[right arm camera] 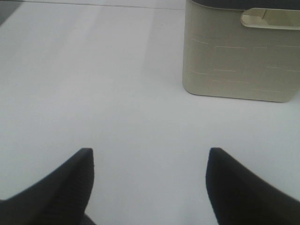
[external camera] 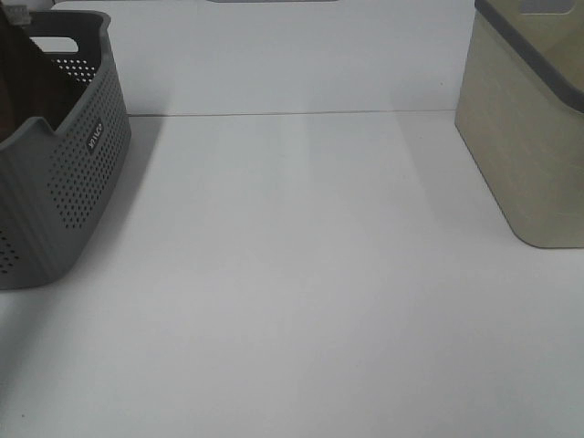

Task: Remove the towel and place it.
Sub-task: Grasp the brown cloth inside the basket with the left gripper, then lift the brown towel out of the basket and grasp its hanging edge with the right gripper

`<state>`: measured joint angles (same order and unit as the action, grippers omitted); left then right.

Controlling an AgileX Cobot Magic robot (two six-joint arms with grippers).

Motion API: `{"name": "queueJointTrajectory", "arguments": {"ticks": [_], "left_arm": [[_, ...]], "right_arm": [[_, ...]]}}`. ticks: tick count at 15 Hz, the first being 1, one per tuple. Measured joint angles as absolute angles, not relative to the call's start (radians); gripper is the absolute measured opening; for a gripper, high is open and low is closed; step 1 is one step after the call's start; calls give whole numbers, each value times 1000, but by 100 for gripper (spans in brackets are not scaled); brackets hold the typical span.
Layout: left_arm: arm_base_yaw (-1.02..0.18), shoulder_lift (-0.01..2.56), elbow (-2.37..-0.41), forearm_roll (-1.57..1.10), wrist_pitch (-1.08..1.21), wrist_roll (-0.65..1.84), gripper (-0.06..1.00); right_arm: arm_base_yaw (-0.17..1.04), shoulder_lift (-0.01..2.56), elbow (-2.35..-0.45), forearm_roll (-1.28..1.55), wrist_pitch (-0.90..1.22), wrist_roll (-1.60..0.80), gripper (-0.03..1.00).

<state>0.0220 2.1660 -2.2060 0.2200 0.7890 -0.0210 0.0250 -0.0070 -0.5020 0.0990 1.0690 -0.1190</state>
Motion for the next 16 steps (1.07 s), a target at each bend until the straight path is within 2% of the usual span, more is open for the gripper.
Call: {"name": "queueJointTrajectory", "arguments": {"ticks": [5, 9, 16], "left_arm": [[-92, 1988, -2206, 203, 746, 16, 0], [-263, 1811, -2206, 174, 685, 24, 0], [-558, 1779, -2206, 170, 784, 91, 0]], "right_arm": [[25, -7, -502, 99, 1069, -119, 65], [25, -7, -502, 98, 1069, -119, 65], [25, -7, -502, 98, 1069, -119, 65]]}}
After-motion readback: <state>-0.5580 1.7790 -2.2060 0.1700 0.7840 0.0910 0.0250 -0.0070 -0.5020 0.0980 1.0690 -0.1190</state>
